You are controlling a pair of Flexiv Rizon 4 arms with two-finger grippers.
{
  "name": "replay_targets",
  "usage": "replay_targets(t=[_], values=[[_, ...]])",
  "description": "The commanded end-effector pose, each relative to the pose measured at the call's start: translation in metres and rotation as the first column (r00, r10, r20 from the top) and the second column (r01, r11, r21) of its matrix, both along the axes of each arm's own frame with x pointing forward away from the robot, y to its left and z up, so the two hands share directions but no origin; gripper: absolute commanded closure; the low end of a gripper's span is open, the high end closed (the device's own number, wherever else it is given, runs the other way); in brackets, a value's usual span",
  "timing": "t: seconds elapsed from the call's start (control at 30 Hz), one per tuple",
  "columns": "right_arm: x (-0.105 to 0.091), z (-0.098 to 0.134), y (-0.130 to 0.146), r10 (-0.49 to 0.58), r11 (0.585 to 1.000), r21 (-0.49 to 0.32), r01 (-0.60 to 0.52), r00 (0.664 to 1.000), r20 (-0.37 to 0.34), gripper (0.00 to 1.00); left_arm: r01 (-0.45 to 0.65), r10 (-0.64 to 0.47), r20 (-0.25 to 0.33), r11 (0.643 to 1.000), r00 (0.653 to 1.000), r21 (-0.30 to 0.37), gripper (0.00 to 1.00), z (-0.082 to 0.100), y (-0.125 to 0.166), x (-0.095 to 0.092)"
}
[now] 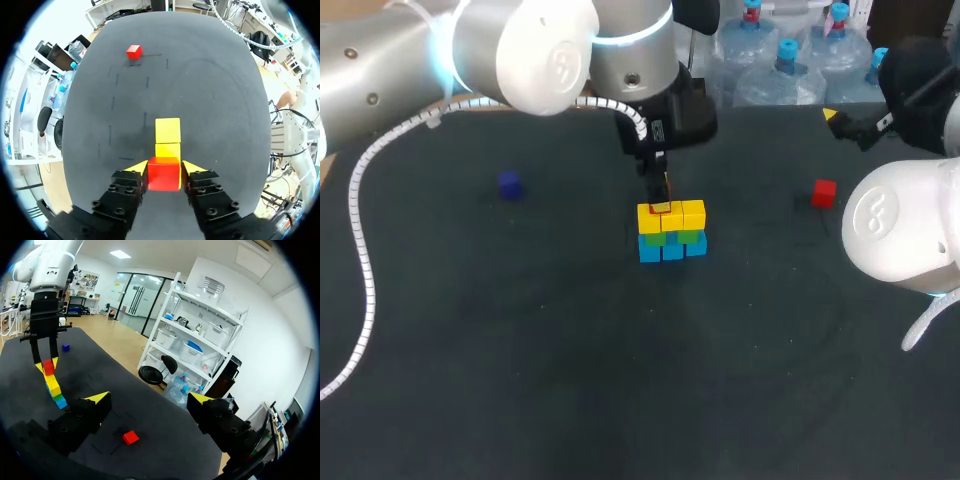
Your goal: Place the blue cubes, place green cubes on the blue cubes, place the yellow cubes on the green cubes, then place the red cubes on the yellow cubes, and place purple cube on the red cubes.
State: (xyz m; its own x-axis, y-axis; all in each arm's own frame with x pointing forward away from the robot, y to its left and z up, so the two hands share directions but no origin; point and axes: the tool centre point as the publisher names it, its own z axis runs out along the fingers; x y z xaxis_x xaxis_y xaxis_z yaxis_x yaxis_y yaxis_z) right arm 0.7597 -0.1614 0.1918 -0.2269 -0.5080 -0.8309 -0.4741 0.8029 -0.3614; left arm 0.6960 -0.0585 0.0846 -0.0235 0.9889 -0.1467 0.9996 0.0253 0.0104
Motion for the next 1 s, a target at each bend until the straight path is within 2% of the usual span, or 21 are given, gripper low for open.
replay_targets(t=[0.03, 0.17, 0.3, 0.37, 0.47, 0.5, 0.53, 0.6, 0.7, 0.83, 1.0], values=[[0.000, 0.000, -0.001, 0.002, 1.000, 0.002, -0.002, 1.000, 0.000, 0.00, 0.005, -0.005, -0.005, 1.000, 1.000, 0.001, 0.47, 0.002, -0.001, 0.002], [0.000, 0.000, -0.001, 0.002, 1.000, 0.002, -0.002, 1.000, 0.000, 0.00, 0.007, -0.007, -0.006, 1.000, 1.000, 0.002, 0.47, 0.002, 0.000, 0.002], [0.000, 0.000, -0.001, 0.002, 1.000, 0.002, -0.002, 1.000, 0.000, 0.00, 0.011, -0.011, 0.004, 1.000, 1.000, 0.000, 0.35, 0.007, 0.000, 0.001], [0.000, 0.000, -0.001, 0.002, 1.000, 0.002, -0.002, 1.000, 0.000, 0.00, 0.010, -0.010, 0.019, 1.000, 1.000, -0.013, 0.25, 0.014, 0.001, 0.001], [0.000, 0.000, -0.001, 0.002, 1.000, 0.002, -0.002, 1.000, 0.000, 0.00, 0.009, -0.007, 0.052, 0.999, 0.999, -0.042, 0.28, 0.033, 0.002, -0.003], [0.000, 0.000, -0.001, 0.002, 1.000, 0.002, -0.002, 1.000, 0.000, 0.00, 0.010, -0.006, 0.065, 0.998, 0.998, -0.059, 0.19, 0.040, 0.002, -0.004], [0.000, 0.000, -0.001, 0.002, 1.000, 0.002, -0.002, 1.000, 0.000, 0.00, 0.016, -0.010, 0.082, 0.997, 0.997, -0.081, 0.17, 0.052, 0.002, -0.007], [0.000, 0.000, -0.001, 0.002, 1.000, 0.002, -0.002, 1.000, 0.000, 0.00, 0.021, -0.010, 0.099, 0.993, 0.995, -0.114, 0.20, 0.066, 0.001, -0.011], [0.000, 0.000, -0.001, 0.002, 1.000, 0.002, -0.002, 1.000, 0.000, 0.00, 0.017, 0.008, 0.149, 0.986, 0.989, -0.167, 0.16, 0.093, 0.006, -0.016], [0.000, 0.000, -0.001, 0.002, 1.000, 0.002, -0.002, 1.000, 0.000, 0.00, -0.030, 0.086, 0.228, 0.971, 0.970, -0.238, 0.09, 0.125, 0.027, -0.016], [0.000, 0.000, -0.001, 0.002, 1.000, 0.002, -0.002, 1.000, 0.000, 0.00, -0.106, 0.218, 0.313, 0.935, 0.924, -0.338, 0.08, 0.150, 0.056, -0.013]])
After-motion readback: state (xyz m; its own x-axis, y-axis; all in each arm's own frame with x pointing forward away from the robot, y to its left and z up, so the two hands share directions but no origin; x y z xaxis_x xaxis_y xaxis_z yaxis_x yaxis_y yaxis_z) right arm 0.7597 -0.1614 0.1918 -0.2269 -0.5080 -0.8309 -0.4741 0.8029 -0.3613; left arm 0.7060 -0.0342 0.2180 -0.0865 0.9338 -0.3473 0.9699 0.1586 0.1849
